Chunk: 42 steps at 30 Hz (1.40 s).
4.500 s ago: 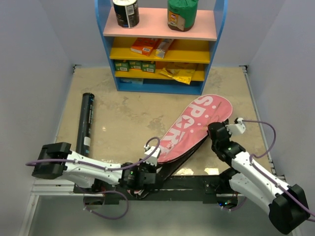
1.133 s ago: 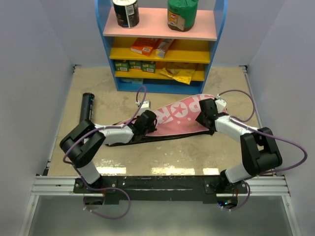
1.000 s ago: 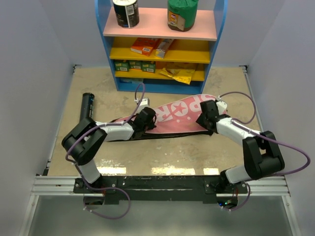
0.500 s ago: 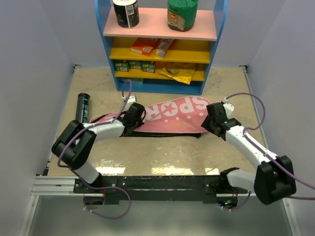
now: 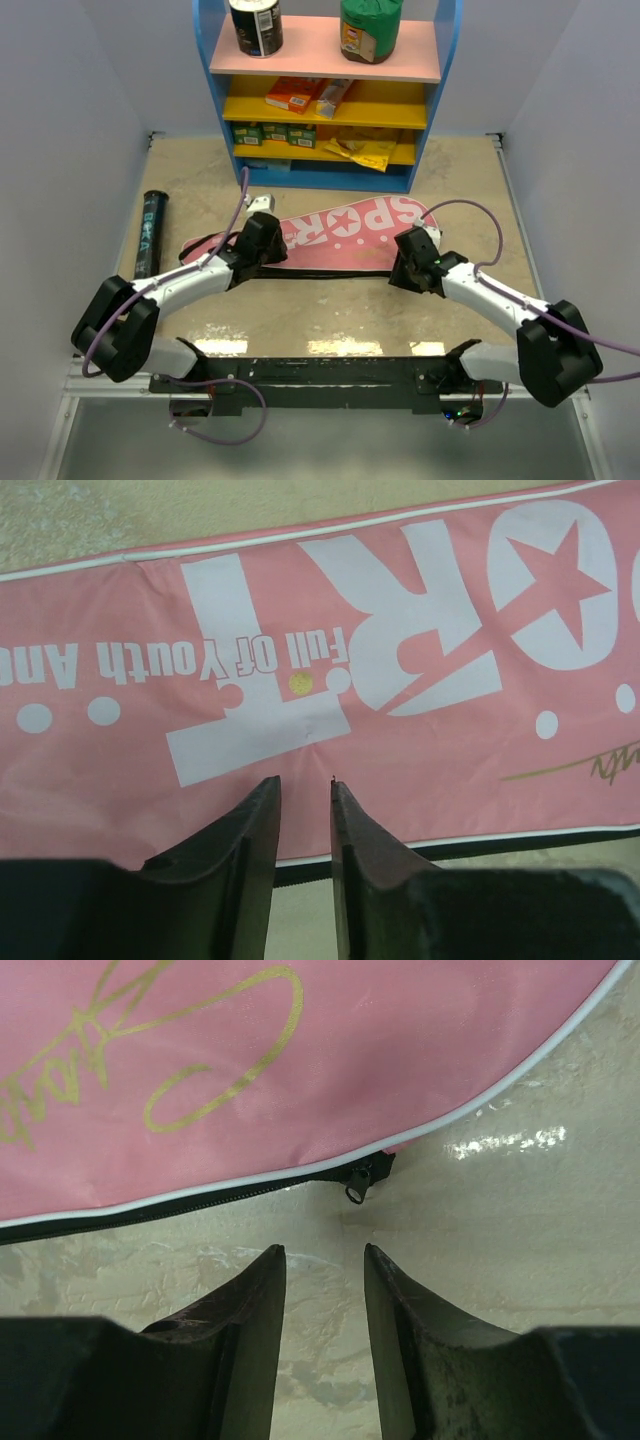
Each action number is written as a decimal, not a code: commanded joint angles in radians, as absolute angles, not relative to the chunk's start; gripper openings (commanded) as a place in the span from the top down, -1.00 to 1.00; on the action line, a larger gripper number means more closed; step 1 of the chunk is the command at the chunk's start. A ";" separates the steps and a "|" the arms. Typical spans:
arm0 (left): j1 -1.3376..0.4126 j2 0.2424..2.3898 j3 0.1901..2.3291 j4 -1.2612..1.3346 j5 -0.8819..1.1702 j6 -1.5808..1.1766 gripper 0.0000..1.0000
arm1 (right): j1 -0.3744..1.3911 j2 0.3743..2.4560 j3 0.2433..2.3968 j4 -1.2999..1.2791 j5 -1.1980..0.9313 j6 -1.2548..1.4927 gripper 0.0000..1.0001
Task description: Pack up the badminton gear
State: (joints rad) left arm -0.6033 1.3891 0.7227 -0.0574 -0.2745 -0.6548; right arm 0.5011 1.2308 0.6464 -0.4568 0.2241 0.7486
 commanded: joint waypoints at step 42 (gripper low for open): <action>-0.637 1.338 0.638 0.052 -0.255 -0.609 0.32 | 0.514 1.331 0.603 -0.357 0.396 0.847 0.41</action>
